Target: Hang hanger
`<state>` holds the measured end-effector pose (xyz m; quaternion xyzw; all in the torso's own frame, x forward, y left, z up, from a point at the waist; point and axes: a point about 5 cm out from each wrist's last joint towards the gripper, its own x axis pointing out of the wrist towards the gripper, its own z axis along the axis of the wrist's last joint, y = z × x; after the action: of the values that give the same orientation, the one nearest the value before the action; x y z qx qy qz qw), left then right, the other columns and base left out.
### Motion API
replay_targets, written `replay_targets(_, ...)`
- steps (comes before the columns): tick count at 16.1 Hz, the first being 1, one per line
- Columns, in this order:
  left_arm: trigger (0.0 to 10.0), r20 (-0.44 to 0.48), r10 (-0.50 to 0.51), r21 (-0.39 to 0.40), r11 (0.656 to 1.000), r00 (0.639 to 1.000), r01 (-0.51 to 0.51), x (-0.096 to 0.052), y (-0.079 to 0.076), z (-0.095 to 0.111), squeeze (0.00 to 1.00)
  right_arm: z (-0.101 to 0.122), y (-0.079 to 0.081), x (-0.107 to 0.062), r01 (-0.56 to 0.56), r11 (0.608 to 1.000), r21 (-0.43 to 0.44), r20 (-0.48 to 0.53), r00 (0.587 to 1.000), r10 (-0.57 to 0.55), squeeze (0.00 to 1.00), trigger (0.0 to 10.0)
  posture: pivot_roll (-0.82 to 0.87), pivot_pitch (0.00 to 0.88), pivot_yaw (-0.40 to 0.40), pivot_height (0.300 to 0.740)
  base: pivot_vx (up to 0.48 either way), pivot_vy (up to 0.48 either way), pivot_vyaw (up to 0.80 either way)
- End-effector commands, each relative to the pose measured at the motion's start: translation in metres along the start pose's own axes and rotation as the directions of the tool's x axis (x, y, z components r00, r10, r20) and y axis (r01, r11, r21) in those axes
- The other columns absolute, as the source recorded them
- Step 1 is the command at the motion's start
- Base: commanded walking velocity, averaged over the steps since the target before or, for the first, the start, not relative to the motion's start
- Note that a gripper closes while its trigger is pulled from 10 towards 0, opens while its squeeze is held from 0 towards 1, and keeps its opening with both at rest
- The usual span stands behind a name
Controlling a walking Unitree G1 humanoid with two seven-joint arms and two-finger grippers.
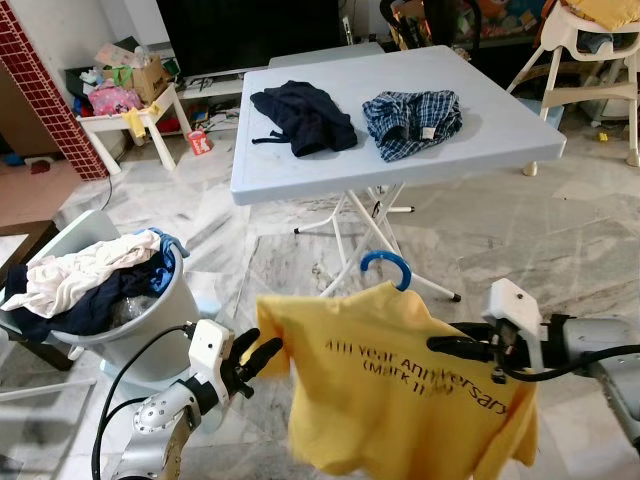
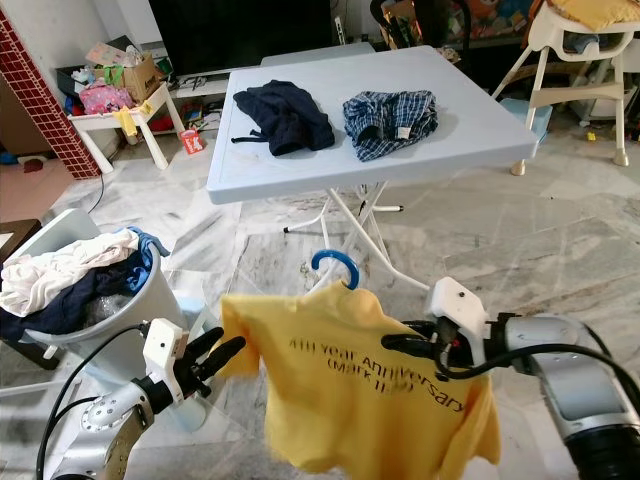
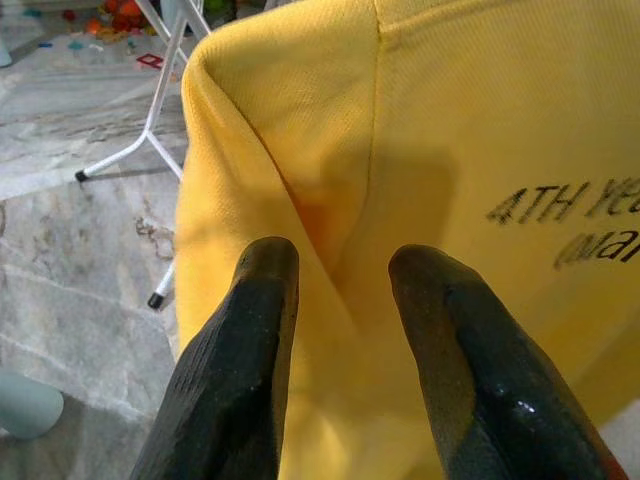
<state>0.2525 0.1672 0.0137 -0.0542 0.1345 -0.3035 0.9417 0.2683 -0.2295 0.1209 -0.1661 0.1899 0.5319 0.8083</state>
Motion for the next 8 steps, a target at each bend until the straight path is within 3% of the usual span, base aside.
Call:
replay_targets(1, 0.0, 0.012, 0.022, 0.007, 1.000, 1.000, -0.022, -0.0013, 0.0061, 0.0059, 0.00, 0.0109, -0.0049, 0.0009, 0.017, 0.999, -0.047, 0.030, 0.999, -0.015, 0.00, 10.0, -0.17, 0.000, 0.126, 0.740, 0.000, 0.000, 0.00)
replay_targets(8, 0.0, 0.002, 0.083, 0.032, 0.996, 0.997, -0.083, -0.0057, 0.0125, 0.0036, 0.00, 0.0107, -0.0063, -0.0036, -0.007, 0.999, -0.043, 0.042, 0.999, 0.009, 0.00, 10.0, -0.17, 0.000, 0.122, 0.740, 0.000, 0.000, 0.00)
